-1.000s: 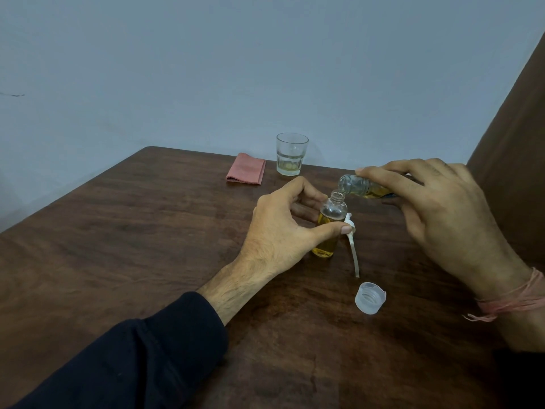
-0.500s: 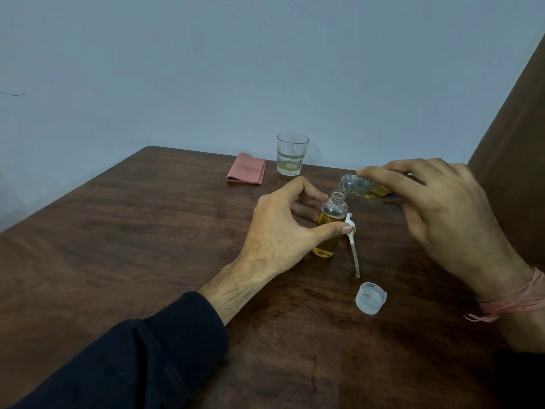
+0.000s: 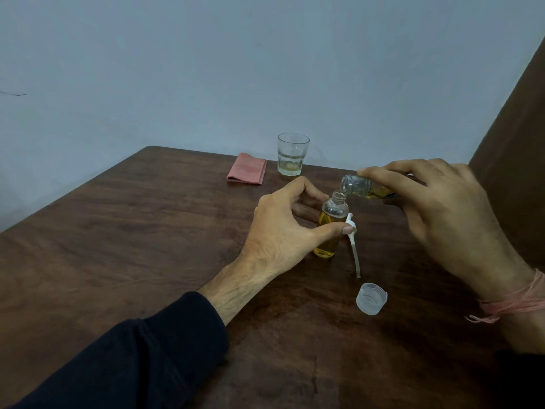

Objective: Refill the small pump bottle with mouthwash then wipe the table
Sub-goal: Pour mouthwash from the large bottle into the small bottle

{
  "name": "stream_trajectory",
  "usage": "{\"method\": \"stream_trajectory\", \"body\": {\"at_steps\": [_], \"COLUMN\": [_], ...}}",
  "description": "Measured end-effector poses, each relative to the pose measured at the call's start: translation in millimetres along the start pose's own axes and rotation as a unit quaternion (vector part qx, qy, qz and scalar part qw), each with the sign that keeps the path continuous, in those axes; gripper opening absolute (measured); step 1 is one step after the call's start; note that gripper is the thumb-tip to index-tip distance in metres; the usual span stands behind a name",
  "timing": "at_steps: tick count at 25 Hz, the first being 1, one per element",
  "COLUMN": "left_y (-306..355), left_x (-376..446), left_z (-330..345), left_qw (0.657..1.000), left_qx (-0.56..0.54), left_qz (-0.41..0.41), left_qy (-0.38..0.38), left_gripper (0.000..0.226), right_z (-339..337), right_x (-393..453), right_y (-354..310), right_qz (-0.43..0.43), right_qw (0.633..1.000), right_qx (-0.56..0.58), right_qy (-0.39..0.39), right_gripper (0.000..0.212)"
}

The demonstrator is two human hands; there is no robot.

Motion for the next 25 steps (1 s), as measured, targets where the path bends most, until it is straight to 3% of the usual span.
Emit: {"method": "stream_trajectory", "body": {"at_steps": [25], "left_y": [-0.6], "left_x": [-1.6], "left_z": [-0.9], "left_qw": [1.000], "left_qx": [0.022], "left_qz": [-0.015], "left_qy": [0.005], "left_gripper": [0.051], "right_z": [-0.8], "right_x": [-0.8], "right_y": [-0.5], "right_qz": [-0.003], "right_qw": [1.000], "right_qx": [-0.006], "right_qy": [-0.004], "right_gripper": [0.071]}}
Point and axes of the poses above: each hand's wrist, its own x-axis towards the middle knuckle, its own z-axis out of the palm, y = z × x, the point moved 8 cm from there along x, towards the middle knuckle, and after that the axes turned 14 degrees about -x, right-handed, at the moved point
